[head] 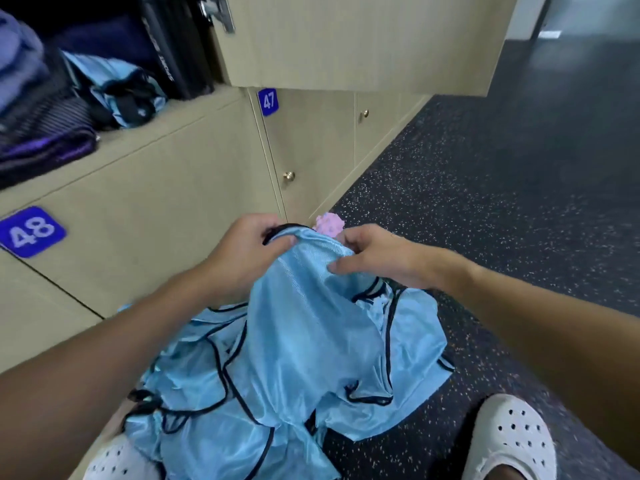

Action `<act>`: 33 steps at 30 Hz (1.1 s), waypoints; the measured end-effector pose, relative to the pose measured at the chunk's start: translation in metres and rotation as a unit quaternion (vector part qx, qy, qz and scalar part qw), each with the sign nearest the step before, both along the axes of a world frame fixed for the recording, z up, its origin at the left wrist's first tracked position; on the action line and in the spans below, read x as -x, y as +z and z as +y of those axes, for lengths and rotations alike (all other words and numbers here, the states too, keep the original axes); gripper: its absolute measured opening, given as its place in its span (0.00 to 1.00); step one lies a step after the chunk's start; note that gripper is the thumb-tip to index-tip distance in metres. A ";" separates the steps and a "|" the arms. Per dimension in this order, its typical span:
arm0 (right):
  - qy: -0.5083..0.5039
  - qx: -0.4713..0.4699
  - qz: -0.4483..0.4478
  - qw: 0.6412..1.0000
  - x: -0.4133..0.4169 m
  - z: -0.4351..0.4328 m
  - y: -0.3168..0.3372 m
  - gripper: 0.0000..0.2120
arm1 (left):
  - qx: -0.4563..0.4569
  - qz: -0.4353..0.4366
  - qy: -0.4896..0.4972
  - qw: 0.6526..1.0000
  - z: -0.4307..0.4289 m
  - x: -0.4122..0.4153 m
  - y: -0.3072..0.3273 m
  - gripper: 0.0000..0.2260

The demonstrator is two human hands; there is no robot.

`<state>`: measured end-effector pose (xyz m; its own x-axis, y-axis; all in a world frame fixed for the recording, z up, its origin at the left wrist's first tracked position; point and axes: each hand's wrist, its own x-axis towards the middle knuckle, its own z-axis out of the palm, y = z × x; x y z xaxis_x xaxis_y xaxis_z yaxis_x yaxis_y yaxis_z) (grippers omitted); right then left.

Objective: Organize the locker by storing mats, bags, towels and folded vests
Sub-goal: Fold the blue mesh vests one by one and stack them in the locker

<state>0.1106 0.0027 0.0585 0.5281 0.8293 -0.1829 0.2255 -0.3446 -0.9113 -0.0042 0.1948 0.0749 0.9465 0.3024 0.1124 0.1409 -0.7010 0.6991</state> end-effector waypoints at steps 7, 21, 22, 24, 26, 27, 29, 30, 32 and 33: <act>0.058 -0.013 -0.095 0.994 0.038 -0.006 0.149 0.06 | -0.113 -0.110 0.043 0.987 0.007 0.060 0.138 0.07; -0.029 -0.164 -0.079 0.983 0.114 -0.003 0.216 0.06 | 0.027 -0.087 0.083 0.992 -0.014 0.161 0.204 0.12; -0.015 -0.158 -0.093 0.983 0.117 0.001 0.213 0.08 | 0.079 -0.081 0.066 0.991 -0.020 0.162 0.196 0.19; 0.018 -0.134 -0.125 0.983 0.123 0.009 0.209 0.09 | 0.177 -0.073 0.036 0.981 -0.030 0.158 0.184 0.28; 0.052 -0.108 -0.140 0.983 0.127 0.013 0.205 0.06 | 0.221 -0.046 -0.006 0.974 -0.036 0.151 0.176 0.26; 0.065 -0.100 -0.141 0.983 0.128 0.013 0.204 0.05 | 0.224 -0.038 -0.029 0.973 -0.037 0.149 0.174 0.23; 0.086 -0.097 -0.138 0.982 0.129 0.012 0.205 0.04 | 0.246 -0.040 -0.039 0.968 -0.037 0.144 0.173 0.19; 0.095 -0.095 -0.131 0.982 0.128 0.011 0.205 0.05 | 0.259 -0.041 -0.029 0.964 -0.036 0.142 0.173 0.18; 0.113 -0.072 -0.113 0.985 0.126 0.008 0.207 0.08 | 0.272 -0.046 -0.013 0.961 -0.033 0.141 0.175 0.16; 0.119 -0.058 -0.101 0.986 0.124 0.006 0.207 0.11 | 0.275 -0.051 -0.008 0.960 -0.032 0.141 0.176 0.13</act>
<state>-0.0139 0.0087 0.2658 0.3317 0.9433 0.0090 0.4685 -0.1564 -0.8695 -0.1447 0.1631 0.2511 0.9439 0.3286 0.0323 0.0445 -0.2233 0.9737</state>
